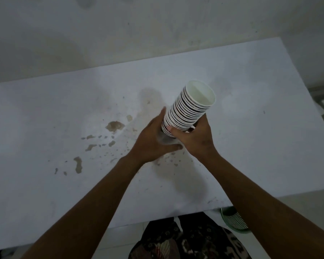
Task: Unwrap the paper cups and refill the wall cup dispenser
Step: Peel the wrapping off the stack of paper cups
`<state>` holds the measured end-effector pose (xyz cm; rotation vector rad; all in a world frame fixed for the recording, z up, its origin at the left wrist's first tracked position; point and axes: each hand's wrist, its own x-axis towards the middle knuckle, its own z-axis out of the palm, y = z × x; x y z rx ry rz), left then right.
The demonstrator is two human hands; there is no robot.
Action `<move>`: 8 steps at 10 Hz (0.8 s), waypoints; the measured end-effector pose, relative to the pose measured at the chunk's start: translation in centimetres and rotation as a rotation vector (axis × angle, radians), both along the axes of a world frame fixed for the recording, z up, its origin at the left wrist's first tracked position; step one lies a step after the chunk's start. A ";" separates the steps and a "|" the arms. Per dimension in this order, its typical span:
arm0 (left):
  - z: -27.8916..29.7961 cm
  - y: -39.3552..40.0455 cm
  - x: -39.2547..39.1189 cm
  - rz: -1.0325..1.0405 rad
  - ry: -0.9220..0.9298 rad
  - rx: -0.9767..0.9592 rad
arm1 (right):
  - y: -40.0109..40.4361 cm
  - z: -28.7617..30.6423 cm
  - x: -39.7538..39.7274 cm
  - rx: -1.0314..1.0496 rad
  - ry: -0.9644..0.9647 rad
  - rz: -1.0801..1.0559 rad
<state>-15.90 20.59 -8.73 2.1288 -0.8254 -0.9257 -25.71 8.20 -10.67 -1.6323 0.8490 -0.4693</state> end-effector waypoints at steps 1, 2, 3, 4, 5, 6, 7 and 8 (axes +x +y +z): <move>-2.0 -0.7 0.4 0.137 0.006 0.023 | 0.2 0.3 0.0 0.006 -0.011 0.017; -4.4 1.9 1.1 -0.003 -0.238 0.111 | 0.1 1.0 -0.2 -0.015 -0.036 0.008; -3.3 1.9 1.7 -0.057 -0.296 0.073 | -0.3 1.8 -0.2 -0.045 -0.057 -0.020; -4.8 3.0 3.5 0.011 -0.486 0.035 | -0.9 2.5 -0.5 -0.071 -0.080 -0.048; -4.4 3.6 4.2 0.146 -0.455 0.015 | -1.7 2.8 -0.7 -0.117 -0.085 -0.035; -3.9 3.6 4.1 0.235 -0.414 -0.090 | -2.1 2.6 -0.9 -0.159 -0.080 -0.025; -3.3 2.7 3.1 0.298 -0.370 -0.160 | -2.4 1.7 -1.0 -0.162 -0.061 -0.008; -3.0 2.1 2.3 0.362 -0.328 -0.209 | -2.5 1.0 -1.1 -0.125 -0.040 -0.006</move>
